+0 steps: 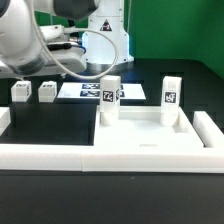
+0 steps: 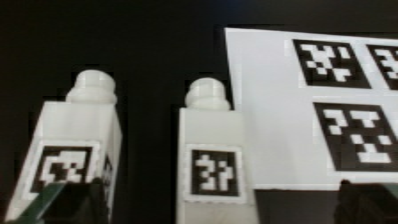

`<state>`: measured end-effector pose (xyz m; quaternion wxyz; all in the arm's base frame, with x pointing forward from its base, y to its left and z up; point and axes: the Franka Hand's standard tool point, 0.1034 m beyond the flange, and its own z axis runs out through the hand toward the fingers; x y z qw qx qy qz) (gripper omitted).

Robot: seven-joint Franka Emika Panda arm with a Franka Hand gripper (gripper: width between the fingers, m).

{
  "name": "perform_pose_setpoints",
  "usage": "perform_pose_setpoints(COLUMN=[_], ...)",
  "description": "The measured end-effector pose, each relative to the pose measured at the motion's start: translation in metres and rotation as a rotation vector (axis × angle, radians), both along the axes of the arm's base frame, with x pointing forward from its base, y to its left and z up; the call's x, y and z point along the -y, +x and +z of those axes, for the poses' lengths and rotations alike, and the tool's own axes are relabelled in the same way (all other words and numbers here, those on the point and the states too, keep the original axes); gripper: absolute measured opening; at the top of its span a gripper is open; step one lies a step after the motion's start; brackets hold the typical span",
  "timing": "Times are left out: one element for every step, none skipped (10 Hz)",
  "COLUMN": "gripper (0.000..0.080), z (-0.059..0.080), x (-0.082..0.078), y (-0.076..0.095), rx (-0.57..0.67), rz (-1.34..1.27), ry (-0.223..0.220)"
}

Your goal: Assemble square table

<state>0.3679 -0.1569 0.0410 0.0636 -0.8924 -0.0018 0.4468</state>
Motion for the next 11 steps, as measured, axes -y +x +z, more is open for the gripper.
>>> perform_pose_setpoints(gripper=[0.0649,0.0649,0.0649,0.0649,0.0649,0.0649,0.0649,0.0649,0.0649,0.0649,0.0649], z=[-0.007,-0.01,-0.014,-0.018,-0.02,-0.022,-0.026,-0.028,-0.031,-0.033,-0.033], x=[-0.001,-0.004,-0.009,-0.014,-0.017,-0.018,-0.019,-0.019,-0.019,-0.021,-0.022], y=[-0.001,-0.002,-0.007,-0.007,-0.006,-0.006,-0.008,-0.009,-0.012,-0.013,-0.013], rx=[0.006,-0.001,-0.025,-0.026,-0.025,-0.026,-0.03,-0.034,-0.04,-0.046,-0.046], rz=[0.005,0.004,-0.005,0.005,0.015,0.019,0.022,0.025,0.028,0.033,0.038], ry=[-0.003,-0.004,-0.014,-0.013,-0.011,-0.009,-0.007,-0.002,0.002,0.003,0.007])
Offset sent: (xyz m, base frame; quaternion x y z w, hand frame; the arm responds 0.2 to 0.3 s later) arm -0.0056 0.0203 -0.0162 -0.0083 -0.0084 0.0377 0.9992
